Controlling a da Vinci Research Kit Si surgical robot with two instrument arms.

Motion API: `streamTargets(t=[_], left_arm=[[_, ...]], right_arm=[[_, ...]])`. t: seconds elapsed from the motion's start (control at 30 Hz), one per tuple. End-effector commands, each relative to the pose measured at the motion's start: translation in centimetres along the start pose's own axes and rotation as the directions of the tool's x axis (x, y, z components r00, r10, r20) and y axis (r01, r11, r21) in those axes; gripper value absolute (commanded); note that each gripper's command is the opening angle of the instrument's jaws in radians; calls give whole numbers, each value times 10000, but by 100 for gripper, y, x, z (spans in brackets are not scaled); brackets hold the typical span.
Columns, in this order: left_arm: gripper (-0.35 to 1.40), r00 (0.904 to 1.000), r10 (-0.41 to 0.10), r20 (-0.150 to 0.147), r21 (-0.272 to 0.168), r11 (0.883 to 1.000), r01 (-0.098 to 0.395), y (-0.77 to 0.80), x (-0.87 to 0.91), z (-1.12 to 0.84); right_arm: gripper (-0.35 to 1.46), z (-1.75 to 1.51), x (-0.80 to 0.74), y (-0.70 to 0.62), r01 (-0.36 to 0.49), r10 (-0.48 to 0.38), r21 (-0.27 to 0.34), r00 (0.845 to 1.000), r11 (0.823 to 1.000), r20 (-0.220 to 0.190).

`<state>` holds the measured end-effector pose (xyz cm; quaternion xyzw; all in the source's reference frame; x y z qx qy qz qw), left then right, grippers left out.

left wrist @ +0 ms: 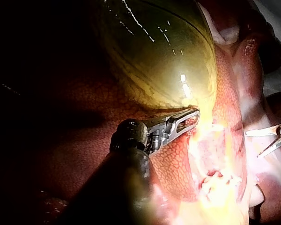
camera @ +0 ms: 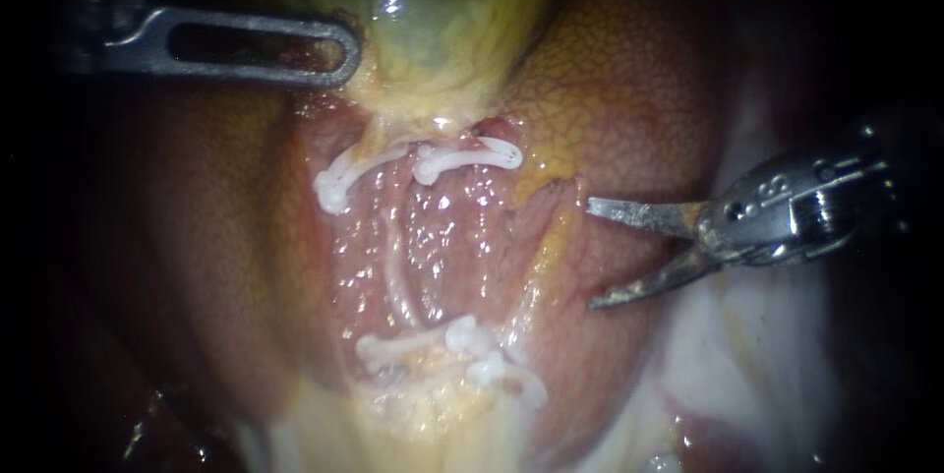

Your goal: Go back from the cut right tube

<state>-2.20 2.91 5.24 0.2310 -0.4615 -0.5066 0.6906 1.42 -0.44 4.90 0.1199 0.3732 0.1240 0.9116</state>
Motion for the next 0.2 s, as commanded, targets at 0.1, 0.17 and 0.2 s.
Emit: streamTargets(t=[0.1,0.17,0.2], left_arm=[[-35,10000,1,-11,3,10000,-1,0,0,-1],[-35,10000,1,-12,5,10000,-1,1,0,-1],[-35,10000,1,-14,8,10000,-1,1,0,-2]], right_arm=[[145,0,0,0,2,-2,2,10000,10000,-3],[145,0,0,0,0,0,53,10000,10000,-25],[145,1,1,0,-3,3,104,10000,9999,-48]])
